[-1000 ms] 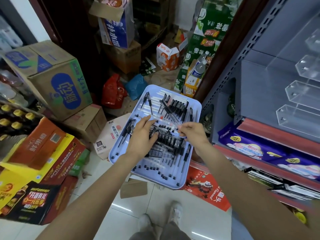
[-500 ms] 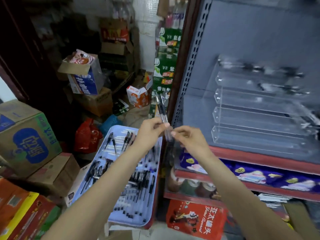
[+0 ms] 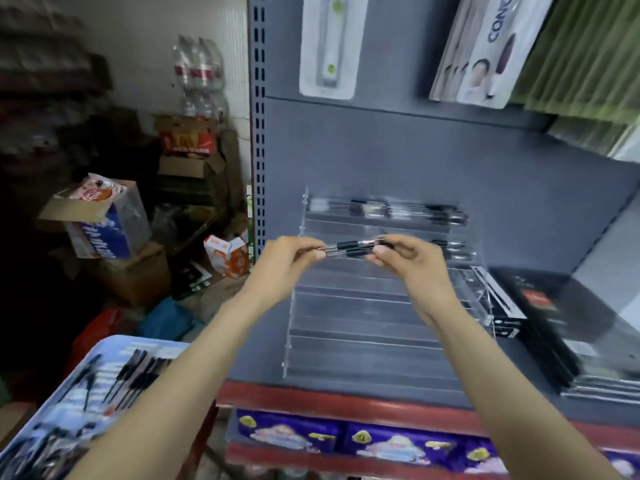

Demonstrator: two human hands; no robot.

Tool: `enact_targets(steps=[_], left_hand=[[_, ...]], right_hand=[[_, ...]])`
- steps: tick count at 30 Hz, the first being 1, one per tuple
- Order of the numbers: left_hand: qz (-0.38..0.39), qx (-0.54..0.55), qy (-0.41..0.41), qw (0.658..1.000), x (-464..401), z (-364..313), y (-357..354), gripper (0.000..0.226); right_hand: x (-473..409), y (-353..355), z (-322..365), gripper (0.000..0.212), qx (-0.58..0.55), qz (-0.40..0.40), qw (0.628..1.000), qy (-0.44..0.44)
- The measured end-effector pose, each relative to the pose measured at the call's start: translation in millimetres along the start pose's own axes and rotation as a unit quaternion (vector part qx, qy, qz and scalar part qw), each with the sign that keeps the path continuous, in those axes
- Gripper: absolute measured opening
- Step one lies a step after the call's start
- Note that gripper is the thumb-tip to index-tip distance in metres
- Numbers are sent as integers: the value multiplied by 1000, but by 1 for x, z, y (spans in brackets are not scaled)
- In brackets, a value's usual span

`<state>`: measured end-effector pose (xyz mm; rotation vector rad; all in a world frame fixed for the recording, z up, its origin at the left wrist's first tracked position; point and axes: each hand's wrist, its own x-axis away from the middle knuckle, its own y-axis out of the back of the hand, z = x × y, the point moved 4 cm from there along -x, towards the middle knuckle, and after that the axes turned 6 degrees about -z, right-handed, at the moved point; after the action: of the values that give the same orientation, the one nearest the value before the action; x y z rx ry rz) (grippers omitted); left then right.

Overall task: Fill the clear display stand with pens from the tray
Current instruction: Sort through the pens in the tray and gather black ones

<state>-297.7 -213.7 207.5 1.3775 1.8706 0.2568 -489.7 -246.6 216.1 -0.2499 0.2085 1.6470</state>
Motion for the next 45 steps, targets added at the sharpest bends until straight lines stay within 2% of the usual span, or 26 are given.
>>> enact_targets(steps=[3,5,8,10,15,23,27,30,33,36,40,42,45], left_hand=[[-111,-38,31,993,-19,3,5,23],[-147,-59,64,985,-28,11,9,22],[-130,-82,78,985,-38,17,8,23],[-114,-88,78,987,-43,19,6,24],[-83,-89,82,989,-50,26,5,21],[-71,-122,2,990,-51,17,5,22],[-68,-142,-15,987,-54,19,2,24],[-78,-153,-18,985,-56,18,1,27],[-93,-171,-42,980,-56,14,-2,27],[-90,-173,-78,978,-57,3,-6,26],[-75,-139,-96,983,-63,-6,-13,25],[-79,-118,-70,987,-64,-5,-16,32],[-95,-104,33,989,-62,11,-12,56]], right_hand=[[-32,23,2,14,7,-39,999,20],[-52,30,2,17,7,-53,998,33],[-75,25,-7,18,34,-31,999,21],[-86,17,-17,14,101,-18,995,21],[-100,1,-21,11,303,-18,947,106],[-113,-1,-34,2,437,6,895,89],[-117,-9,-33,7,461,60,882,71],[-116,-8,-30,12,438,65,894,61],[-106,1,-22,23,314,43,947,42],[-94,7,-13,31,188,79,979,24],[-88,8,-6,17,105,88,990,24],[-91,13,-6,12,114,64,991,35],[-98,28,-13,10,173,10,983,59]])
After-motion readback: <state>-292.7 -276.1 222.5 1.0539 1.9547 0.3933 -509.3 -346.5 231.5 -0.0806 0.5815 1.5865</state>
